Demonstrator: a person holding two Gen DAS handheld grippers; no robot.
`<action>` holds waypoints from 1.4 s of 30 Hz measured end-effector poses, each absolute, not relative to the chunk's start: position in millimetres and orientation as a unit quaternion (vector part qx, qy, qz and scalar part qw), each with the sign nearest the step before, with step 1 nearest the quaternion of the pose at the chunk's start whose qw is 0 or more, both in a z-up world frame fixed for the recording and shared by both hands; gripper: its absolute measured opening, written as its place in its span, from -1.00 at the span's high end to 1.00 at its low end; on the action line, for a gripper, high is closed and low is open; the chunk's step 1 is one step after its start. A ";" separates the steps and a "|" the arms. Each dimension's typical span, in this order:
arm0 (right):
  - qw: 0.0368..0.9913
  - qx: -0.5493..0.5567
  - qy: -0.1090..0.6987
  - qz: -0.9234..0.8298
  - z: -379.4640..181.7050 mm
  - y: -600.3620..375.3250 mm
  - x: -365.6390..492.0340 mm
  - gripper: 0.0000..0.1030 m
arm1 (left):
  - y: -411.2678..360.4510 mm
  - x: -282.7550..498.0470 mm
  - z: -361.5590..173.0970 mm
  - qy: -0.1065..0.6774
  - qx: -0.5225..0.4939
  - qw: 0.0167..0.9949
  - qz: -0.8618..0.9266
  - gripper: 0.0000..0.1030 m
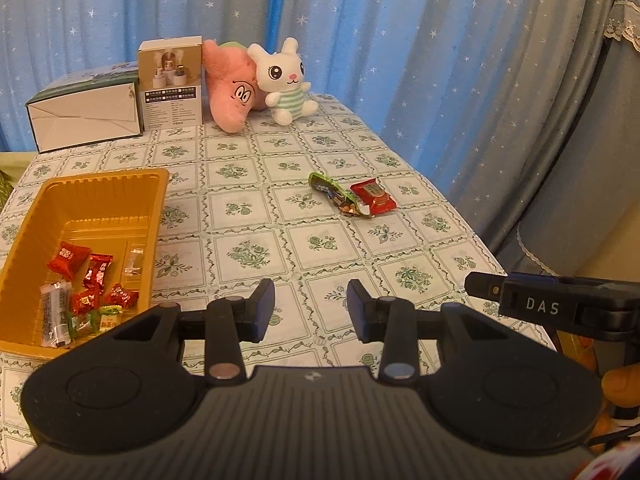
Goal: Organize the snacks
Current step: 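Move both tools away from the tray toward the remaining candies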
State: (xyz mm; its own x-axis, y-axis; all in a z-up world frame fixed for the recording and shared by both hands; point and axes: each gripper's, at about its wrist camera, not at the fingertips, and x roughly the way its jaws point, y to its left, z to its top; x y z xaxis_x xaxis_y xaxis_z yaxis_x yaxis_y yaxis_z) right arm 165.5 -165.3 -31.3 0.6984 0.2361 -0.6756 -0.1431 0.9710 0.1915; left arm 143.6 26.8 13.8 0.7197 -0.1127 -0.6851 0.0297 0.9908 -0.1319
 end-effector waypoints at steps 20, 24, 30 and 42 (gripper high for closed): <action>0.921 0.059 0.373 0.101 -52.1 -179.5 213.9 0.01 | 15.5 199.5 -5.3 0.377 -0.064 0.923 -0.042 0.31; 0.923 0.049 0.365 0.111 -59.0 -179.7 234.7 0.01 | 18.0 220.2 -12.8 0.376 -0.071 0.923 -0.035 0.31; 0.928 0.030 0.349 0.129 -71.4 -177.0 272.4 0.01 | 22.8 253.5 -30.4 0.380 -0.081 0.921 -0.027 0.31; 0.931 0.022 0.331 0.155 -97.4 -161.1 336.8 0.01 | 22.8 309.8 -70.8 0.399 -0.090 0.912 -0.027 0.31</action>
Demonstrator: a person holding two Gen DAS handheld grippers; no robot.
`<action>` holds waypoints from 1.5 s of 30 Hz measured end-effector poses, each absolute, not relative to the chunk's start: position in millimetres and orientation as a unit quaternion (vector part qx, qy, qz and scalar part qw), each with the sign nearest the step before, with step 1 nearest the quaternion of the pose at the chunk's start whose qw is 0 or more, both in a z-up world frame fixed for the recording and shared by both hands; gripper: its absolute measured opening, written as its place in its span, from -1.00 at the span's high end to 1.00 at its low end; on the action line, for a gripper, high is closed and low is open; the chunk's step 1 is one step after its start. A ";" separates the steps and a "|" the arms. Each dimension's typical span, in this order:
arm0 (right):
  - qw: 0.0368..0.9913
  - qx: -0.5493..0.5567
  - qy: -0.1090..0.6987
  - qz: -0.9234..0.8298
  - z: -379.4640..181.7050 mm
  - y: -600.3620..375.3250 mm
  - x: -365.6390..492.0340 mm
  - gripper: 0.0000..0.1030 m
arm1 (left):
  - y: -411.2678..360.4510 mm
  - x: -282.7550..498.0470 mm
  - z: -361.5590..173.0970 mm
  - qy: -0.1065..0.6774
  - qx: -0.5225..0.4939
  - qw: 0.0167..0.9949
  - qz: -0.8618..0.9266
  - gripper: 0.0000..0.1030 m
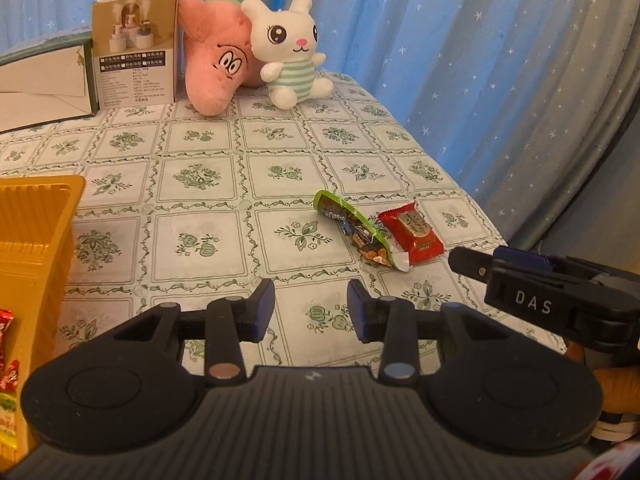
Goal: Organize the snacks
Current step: 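Move both tools away from the tray toward the remaining candies, then grasp the red packet with the right tool while the left tool grasps the green-wrapped bar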
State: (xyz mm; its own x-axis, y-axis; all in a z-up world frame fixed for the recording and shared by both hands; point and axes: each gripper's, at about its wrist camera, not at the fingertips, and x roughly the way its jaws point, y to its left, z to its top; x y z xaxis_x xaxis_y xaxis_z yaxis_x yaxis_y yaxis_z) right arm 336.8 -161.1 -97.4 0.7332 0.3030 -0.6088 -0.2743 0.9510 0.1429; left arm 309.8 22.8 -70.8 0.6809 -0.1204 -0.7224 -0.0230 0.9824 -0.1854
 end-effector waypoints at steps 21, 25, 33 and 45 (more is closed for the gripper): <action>0.923 -0.022 0.348 0.163 -138.5 -145.8 411.9 0.02 | 23.6 349.7 -105.1 0.413 -0.100 0.904 -0.034 0.31; 0.921 -0.028 0.350 0.170 -142.7 -142.2 417.7 0.18 | 25.5 351.9 -107.5 0.414 -0.101 0.904 -0.034 0.31; 0.918 -0.013 0.360 0.164 -141.2 -147.9 413.9 0.54 | 25.2 355.0 -111.9 0.414 -0.109 0.903 -0.034 0.31; 0.920 0.054 0.370 0.114 -124.8 -182.1 377.9 0.55 | 5.2 376.6 -118.8 0.382 -0.177 0.903 -0.087 0.31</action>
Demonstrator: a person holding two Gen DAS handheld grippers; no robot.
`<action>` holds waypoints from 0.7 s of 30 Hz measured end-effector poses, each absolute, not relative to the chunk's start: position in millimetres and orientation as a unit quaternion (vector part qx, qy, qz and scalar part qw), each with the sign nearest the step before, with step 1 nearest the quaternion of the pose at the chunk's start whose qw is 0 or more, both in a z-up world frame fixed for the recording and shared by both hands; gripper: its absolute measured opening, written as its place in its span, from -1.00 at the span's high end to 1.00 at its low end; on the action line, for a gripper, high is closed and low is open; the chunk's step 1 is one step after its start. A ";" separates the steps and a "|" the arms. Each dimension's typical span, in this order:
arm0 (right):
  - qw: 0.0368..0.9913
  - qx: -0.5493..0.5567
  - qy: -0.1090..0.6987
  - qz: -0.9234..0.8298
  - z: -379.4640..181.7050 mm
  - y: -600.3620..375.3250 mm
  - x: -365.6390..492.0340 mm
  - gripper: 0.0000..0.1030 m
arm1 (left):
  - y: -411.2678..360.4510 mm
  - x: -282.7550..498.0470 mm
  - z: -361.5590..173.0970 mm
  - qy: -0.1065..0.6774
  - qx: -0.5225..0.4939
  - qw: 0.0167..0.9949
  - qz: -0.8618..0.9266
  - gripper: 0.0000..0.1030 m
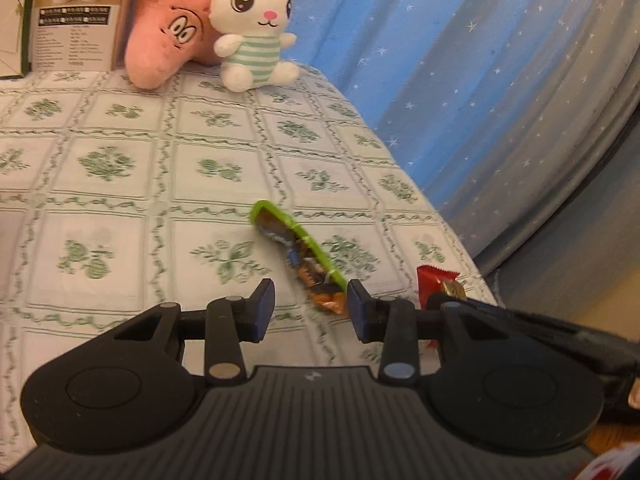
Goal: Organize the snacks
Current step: 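Grasp the red packet with the right tool while the left tool grasps the green-wrapped bar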
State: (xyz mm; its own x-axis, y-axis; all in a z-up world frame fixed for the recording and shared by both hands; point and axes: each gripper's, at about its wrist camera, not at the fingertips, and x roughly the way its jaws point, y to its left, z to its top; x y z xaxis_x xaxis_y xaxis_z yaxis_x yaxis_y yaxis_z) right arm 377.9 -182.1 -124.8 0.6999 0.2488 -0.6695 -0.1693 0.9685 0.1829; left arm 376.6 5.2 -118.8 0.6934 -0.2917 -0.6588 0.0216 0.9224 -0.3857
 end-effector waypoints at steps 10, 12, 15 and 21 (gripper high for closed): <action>0.918 0.073 0.377 0.097 -128.8 -192.3 376.6 0.55 | -9.8 404.4 -131.3 0.392 -0.171 0.901 -0.072 0.34; 0.919 0.073 0.376 0.097 -128.8 -192.1 376.6 0.55 | -12.2 408.9 -133.2 0.396 -0.161 0.902 -0.067 0.35; 0.919 0.071 0.377 0.094 -130.5 -190.9 377.6 0.55 | -16.5 413.4 -132.8 0.399 -0.141 0.904 -0.062 0.35; 0.922 0.068 0.373 0.082 -131.1 -190.7 378.1 0.55 | -36.6 418.6 -130.3 0.407 -0.056 0.908 -0.076 0.37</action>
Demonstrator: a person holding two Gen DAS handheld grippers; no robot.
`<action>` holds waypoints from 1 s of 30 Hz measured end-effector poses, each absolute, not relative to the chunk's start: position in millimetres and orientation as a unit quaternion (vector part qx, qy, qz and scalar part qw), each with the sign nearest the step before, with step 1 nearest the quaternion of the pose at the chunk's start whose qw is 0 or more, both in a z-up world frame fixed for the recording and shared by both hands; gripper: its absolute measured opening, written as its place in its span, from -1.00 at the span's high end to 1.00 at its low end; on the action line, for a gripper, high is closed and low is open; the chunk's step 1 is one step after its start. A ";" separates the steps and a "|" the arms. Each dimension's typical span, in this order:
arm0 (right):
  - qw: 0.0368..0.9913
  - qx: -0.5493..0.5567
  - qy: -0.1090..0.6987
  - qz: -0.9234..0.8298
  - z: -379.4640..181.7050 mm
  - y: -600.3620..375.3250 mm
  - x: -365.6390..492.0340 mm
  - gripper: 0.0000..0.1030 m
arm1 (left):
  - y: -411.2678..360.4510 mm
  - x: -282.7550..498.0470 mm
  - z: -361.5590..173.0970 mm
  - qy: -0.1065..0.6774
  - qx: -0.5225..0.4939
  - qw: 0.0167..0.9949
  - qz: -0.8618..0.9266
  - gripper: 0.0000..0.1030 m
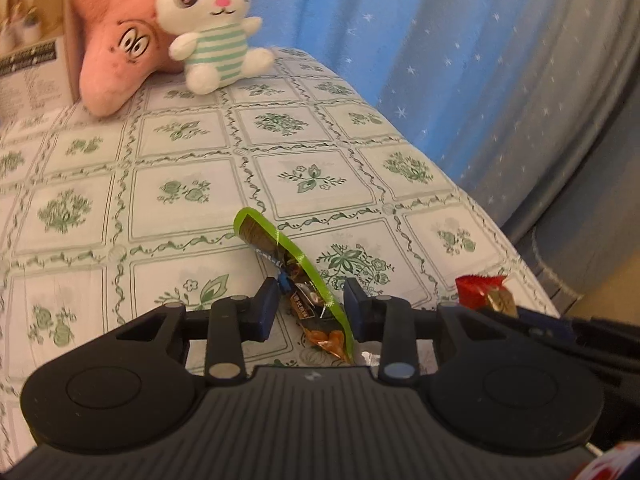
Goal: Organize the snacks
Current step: 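Grasp the red packet with the right tool while the left tool grasps the green-wrapped bar, then carry both candies over the orange tray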
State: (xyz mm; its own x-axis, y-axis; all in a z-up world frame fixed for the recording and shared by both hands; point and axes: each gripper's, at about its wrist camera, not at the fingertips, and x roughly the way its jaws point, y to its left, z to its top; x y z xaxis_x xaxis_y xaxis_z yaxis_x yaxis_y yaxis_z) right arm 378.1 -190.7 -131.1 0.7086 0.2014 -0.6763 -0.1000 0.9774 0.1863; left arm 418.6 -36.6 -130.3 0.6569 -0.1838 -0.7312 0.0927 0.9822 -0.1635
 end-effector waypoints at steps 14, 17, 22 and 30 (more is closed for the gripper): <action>0.920 0.065 0.375 0.087 -126.4 -187.4 365.9 0.55 | -11.0 335.7 -129.2 0.409 0.028 0.903 -0.128 0.47; 0.921 0.067 0.374 0.088 -125.0 -186.2 361.7 0.55 | -17.7 332.3 -133.5 0.408 0.039 0.906 -0.107 0.47; 0.921 0.067 0.374 0.087 -124.7 -185.5 354.4 0.55 | -26.2 329.0 -134.2 0.397 0.046 0.913 -0.080 0.53; 0.922 0.056 0.370 0.103 -120.9 -177.4 331.1 0.55 | -10.4 302.3 -120.0 0.401 0.018 0.914 -0.063 0.57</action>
